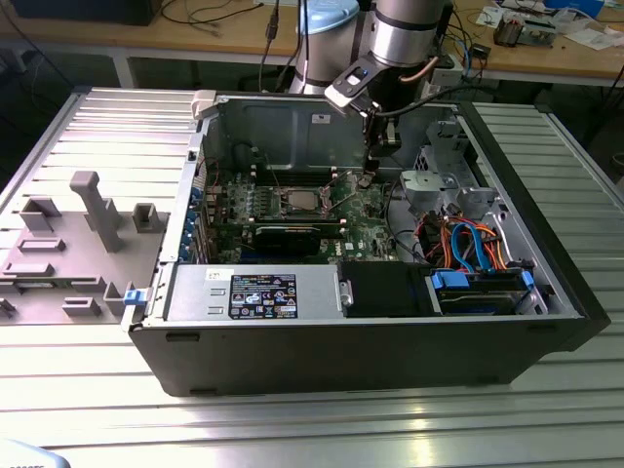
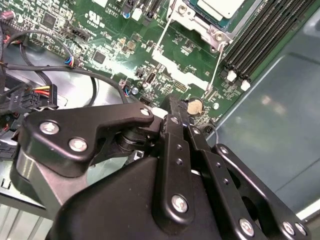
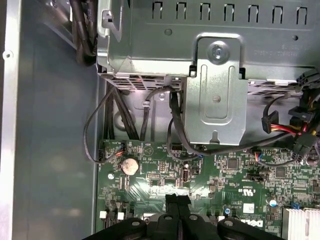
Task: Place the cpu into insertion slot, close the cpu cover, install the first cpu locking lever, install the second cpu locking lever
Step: 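Install the second cpu locking lever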
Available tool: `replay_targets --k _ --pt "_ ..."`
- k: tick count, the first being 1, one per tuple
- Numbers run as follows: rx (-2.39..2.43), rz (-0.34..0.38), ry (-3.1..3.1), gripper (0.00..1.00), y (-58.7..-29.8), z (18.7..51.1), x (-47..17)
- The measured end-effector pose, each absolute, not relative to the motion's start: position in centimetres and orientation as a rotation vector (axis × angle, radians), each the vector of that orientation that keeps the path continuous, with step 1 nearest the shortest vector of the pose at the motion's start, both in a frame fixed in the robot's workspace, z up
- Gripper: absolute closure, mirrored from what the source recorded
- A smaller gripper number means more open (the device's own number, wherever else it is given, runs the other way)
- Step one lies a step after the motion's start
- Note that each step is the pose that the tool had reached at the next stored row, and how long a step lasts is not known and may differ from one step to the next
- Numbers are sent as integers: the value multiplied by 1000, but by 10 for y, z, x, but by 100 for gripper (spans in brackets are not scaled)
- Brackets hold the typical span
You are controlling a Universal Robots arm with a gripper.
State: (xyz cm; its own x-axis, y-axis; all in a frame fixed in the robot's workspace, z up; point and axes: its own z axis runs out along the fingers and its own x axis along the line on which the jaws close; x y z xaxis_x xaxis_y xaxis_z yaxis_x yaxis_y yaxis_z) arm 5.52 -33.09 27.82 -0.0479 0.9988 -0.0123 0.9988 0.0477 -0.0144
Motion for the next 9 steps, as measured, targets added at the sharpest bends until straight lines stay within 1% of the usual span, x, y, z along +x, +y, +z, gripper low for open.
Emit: replay_targets --k 9 --pt "-2166 31 -2272 89 -331 269 55"
